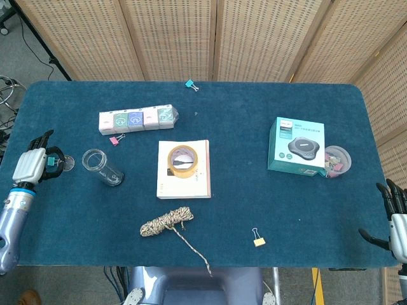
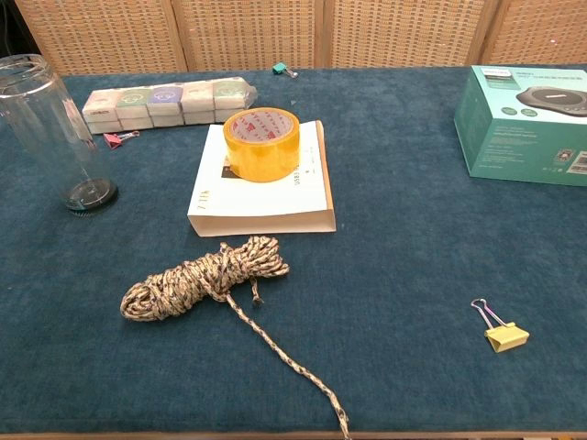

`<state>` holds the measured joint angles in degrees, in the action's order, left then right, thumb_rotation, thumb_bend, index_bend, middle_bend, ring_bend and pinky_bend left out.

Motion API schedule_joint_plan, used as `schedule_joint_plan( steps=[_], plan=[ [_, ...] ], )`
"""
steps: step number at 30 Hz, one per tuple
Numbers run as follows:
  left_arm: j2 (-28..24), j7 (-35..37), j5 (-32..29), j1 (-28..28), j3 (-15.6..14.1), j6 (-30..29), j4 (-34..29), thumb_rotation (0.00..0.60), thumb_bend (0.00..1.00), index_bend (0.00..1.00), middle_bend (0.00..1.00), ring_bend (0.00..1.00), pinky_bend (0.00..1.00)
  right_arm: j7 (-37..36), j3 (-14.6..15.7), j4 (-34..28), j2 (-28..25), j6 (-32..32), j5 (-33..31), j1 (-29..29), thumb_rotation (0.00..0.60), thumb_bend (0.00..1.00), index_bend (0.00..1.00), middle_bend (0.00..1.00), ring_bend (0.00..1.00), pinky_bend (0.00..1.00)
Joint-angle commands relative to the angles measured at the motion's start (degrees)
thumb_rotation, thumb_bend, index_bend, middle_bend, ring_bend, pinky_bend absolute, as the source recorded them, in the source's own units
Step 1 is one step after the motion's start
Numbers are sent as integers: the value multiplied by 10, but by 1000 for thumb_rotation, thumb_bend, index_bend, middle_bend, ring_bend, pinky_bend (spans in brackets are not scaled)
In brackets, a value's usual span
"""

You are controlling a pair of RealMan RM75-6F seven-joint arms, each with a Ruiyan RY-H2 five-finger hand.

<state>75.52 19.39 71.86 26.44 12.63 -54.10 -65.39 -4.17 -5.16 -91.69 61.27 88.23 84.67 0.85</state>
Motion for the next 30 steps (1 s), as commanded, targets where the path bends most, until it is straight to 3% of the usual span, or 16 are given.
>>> schedule_joint_plan(
  steps=[1, 7, 15, 20, 30],
  plan=[
    [-57, 18, 28, -11, 7, -37, -75, 600, 456, 614, 0, 0, 0, -1, 0, -1, -1, 2, 0, -1, 600, 0, 0, 0, 0, 0],
    [-128, 8, 60, -16, 15, -80, -191, 600, 456, 614, 0, 0, 0, -6, -1, -2, -2, 1, -1, -1, 600, 0, 0, 0, 0, 0],
    [-174, -35, 48, 1, 36, -84, -299, 600, 456, 614, 0, 0, 0, -8, -1, -3, -3, 2, -1, -2, 600, 0, 0, 0, 0, 0],
    [-171, -51, 27, 16, 39, -70, -322, 600, 457, 614, 0, 0, 0, -10, -1, -2, -3, 2, -2, -2, 600, 0, 0, 0, 0, 0],
    [-152, -63, 5, 29, 32, -58, -311, 600, 456, 614, 0, 0, 0, -11, -3, -1, -4, -1, -6, -1, 600, 0, 0, 0, 0, 0]
  ],
)
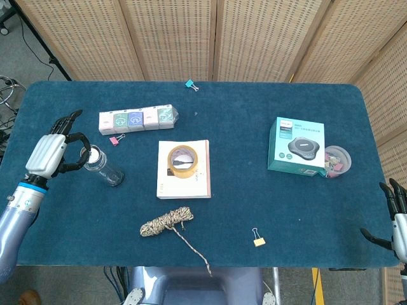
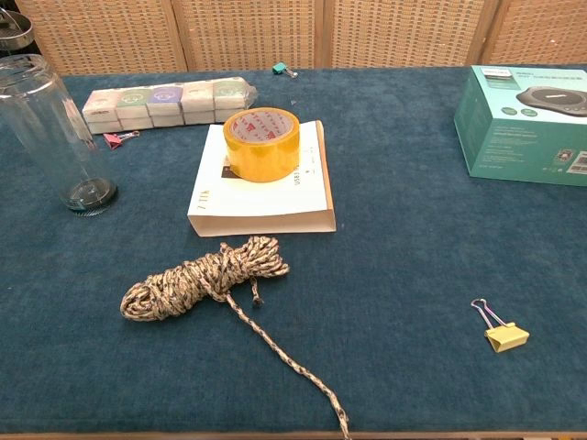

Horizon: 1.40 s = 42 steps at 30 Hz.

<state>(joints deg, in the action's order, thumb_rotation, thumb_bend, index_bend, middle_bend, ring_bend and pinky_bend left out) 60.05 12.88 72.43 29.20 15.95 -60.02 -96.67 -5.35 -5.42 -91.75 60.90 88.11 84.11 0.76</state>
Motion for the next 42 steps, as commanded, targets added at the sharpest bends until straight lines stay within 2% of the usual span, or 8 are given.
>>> schedule_joint_plan(
  steps=[1, 26, 29, 31, 33, 35, 42],
  plan=[
    [3, 3, -1, 1, -3, 1, 4, 600, 456, 614, 0, 0, 0, 0, 0, 0, 0, 0, 0, 0, 600, 0, 0, 0, 0, 0],
    [38, 53, 12, -1, -30, 2, 60, 600, 456, 600, 0, 0, 0, 1, 0, -1, 0, 1, 0, -1, 600, 0, 0, 0, 0, 0],
    [41, 55, 12, 0, -31, 3, 64, 600, 452, 541, 0, 0, 0, 2, 0, -1, 0, 1, 0, -1, 600, 0, 0, 0, 0, 0],
    [43, 53, 13, 0, -32, 2, 67, 600, 451, 441, 0, 0, 0, 2, 0, -1, 0, 2, 0, -1, 600, 0, 0, 0, 0, 0],
    [42, 54, 13, 0, -35, 4, 67, 600, 450, 294, 0, 0, 0, 2, -1, -1, 0, 2, -1, -1, 600, 0, 0, 0, 0, 0],
    [38, 54, 13, 1, -37, 9, 66, 600, 451, 218, 0, 0, 0, 1, -1, -1, 0, 1, -1, -1, 600, 0, 0, 0, 0, 0],
    [28, 59, 19, -3, -39, 4, 60, 600, 450, 138, 0, 0, 0, 1, 0, -2, 0, 2, 0, -1, 600, 0, 0, 0, 0, 0]
  ],
)
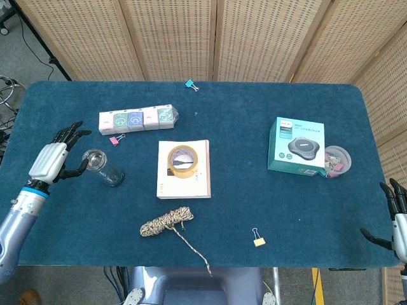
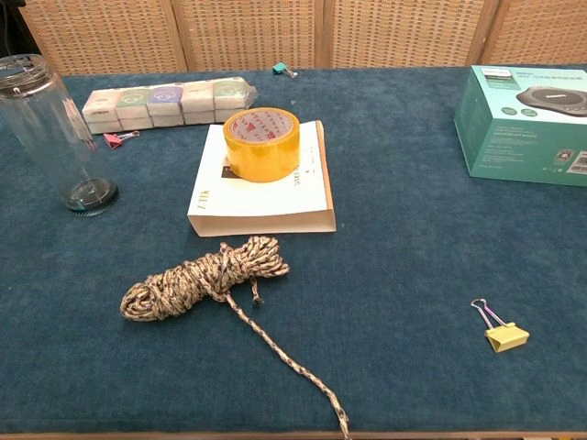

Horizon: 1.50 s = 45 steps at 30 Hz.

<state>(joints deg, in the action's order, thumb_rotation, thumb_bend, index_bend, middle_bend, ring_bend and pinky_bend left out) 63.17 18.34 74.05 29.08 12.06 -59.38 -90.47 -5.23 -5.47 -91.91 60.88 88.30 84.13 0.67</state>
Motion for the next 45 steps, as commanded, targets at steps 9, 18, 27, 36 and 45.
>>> schedule_joint_plan(
  steps=[9, 18, 27, 36, 45],
  plan=[
    [-37, 20, 21, -26, -6, -36, -15, 600, 446, 59, 0, 0, 0, 0, 0, -1, 0, 0, 1, 0, 600, 0, 0, 0, 0, 0],
    [-73, 61, 82, -59, -45, -62, -3, 600, 334, 134, 0, 0, 0, -1, 0, -4, -2, 3, 2, -2, 600, 0, 0, 0, 0, 0],
    [-70, 43, 130, -86, -79, -101, 9, 600, 305, 178, 0, 0, 0, -1, 1, -4, -1, 0, 3, 0, 600, 0, 0, 0, 0, 0],
    [-84, -7, 136, -58, -79, -66, -36, 600, 277, 228, 0, 0, 0, -5, -1, -4, -3, 2, -1, -2, 600, 0, 0, 0, 0, 0],
    [-86, -84, 103, -30, -69, -24, -78, 600, 277, 254, 0, 0, 0, -13, -3, -3, -5, 5, -1, -3, 600, 0, 0, 0, 0, 0]
  ],
)
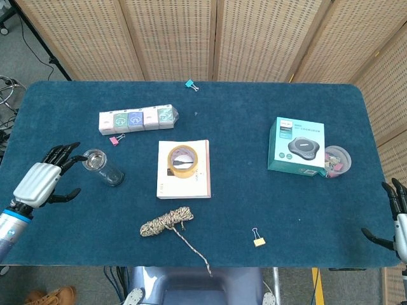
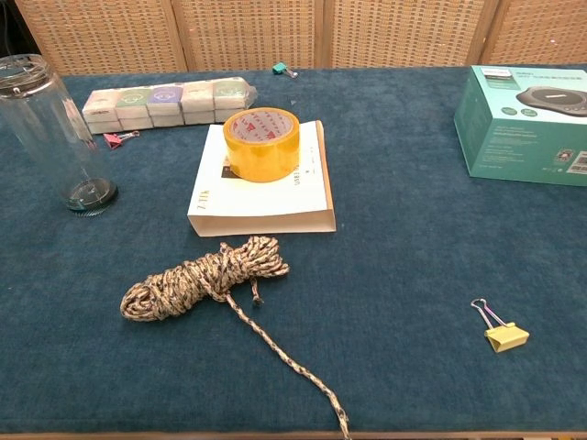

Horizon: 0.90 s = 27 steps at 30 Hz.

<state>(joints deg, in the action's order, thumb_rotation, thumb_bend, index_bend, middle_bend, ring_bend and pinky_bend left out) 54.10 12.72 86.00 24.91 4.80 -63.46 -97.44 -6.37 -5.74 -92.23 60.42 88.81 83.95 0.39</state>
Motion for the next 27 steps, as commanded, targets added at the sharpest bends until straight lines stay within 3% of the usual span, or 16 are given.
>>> schedule_joint_plan(
  steps=[1, 27],
  plan=[
    [8, -36, -21, 13, 4, 21, -9, 600, 277, 261, 0, 0, 0, -1, 0, 0, -1, 0, 1, 0, 600, 0, 0, 0, 0, 0],
    [43, -79, -47, 34, 2, 41, -7, 600, 277, 281, 0, 0, 0, -2, 0, 1, -1, 0, 2, -1, 600, 0, 0, 0, 0, 0]
  ],
)
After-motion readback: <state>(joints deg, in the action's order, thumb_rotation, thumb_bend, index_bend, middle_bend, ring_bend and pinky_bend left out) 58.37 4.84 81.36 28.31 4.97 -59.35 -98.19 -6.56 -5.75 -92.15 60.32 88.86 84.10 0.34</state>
